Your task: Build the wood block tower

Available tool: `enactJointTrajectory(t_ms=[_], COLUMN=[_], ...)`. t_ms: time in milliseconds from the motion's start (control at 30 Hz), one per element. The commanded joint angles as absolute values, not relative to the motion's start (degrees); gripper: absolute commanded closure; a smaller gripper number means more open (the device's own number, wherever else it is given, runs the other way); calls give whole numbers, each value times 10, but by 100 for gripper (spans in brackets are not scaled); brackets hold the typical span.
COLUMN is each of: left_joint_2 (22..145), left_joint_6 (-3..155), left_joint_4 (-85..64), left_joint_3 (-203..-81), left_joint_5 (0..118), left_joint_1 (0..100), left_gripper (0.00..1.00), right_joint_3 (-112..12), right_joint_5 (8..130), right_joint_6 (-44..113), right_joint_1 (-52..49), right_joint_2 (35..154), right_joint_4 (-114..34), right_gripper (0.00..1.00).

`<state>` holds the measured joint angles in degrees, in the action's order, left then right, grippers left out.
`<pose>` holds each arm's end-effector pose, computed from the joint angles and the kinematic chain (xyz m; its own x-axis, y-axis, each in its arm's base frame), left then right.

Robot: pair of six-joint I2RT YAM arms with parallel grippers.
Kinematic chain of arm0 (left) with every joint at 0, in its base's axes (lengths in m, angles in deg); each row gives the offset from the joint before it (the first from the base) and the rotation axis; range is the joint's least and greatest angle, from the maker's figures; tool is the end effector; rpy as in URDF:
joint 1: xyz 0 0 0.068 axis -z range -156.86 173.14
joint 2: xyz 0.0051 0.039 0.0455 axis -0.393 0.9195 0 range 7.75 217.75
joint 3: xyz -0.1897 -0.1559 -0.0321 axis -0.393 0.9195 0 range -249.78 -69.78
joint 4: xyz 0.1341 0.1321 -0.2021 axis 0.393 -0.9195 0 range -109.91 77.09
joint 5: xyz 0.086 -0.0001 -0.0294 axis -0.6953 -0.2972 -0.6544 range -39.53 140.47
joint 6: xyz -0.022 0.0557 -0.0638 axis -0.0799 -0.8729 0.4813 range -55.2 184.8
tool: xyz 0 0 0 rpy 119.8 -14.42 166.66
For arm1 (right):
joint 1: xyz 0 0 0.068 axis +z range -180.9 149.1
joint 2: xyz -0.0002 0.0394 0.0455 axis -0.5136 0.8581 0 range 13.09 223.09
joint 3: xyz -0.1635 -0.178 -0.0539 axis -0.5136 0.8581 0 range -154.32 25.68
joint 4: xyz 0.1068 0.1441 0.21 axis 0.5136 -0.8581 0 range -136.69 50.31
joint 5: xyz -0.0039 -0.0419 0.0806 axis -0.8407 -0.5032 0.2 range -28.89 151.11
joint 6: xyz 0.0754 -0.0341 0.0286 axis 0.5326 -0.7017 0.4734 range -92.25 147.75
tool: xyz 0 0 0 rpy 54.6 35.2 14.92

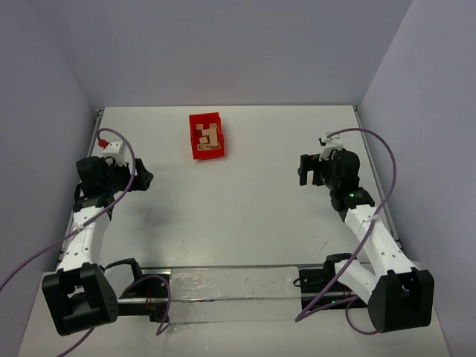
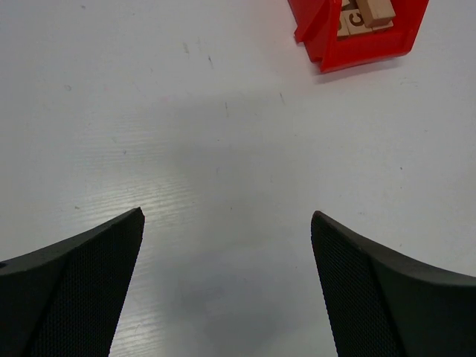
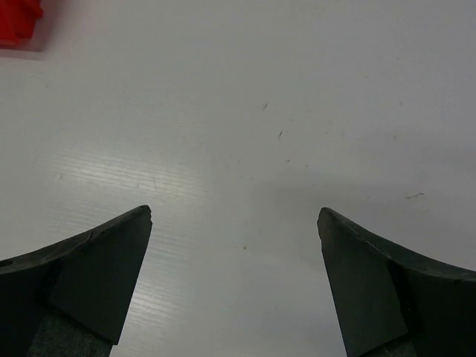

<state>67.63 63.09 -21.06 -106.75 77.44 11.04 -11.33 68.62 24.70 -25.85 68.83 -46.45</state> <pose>0.2877 0.0257 0.1992 -0.4986 -0.0798 -0.8631 0.2080 0.9557 -0.2085 0.2865 0.0355 0.2183 -0.4171 -0.0898 -0.9044 -0.2273 0.9738 0.0081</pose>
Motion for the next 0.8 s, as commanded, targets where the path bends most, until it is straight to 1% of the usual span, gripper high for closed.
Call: enactJointTrajectory(t_ms=[0,133,367,500,567,633,767], left_joint_2=[683,682,695,712,718,723,723], left_joint_6=[651,675,691,709,713,715,717], left_joint_4=[-189,-180,-186,-190,-193,-195,-202], left_joint_3=[-1076,-1074,-1085,-1097,-1101,-1105,-1108], left_joint_5=[747,728,712,691,684,675,662], left_joint_1=[106,107,107,107,107,106,106], left_gripper=[1,1,1,1,1,1,1], right_joint_3=[-155,-202,-335,-457,-532,-578,-696], right_joint_5=[674,630,612,577,552,532,525], right_joint_6=[241,256,318,352,365,378,416], right_joint_1=[-227,-169,-127,-80,-61,-47,-19], right_joint_2=[715,773,887,987,1043,1100,1218], right_joint_4=[-458,-461,-482,-513,-530,-550,-579], right_gripper=[0,1,3,11,13,16,22])
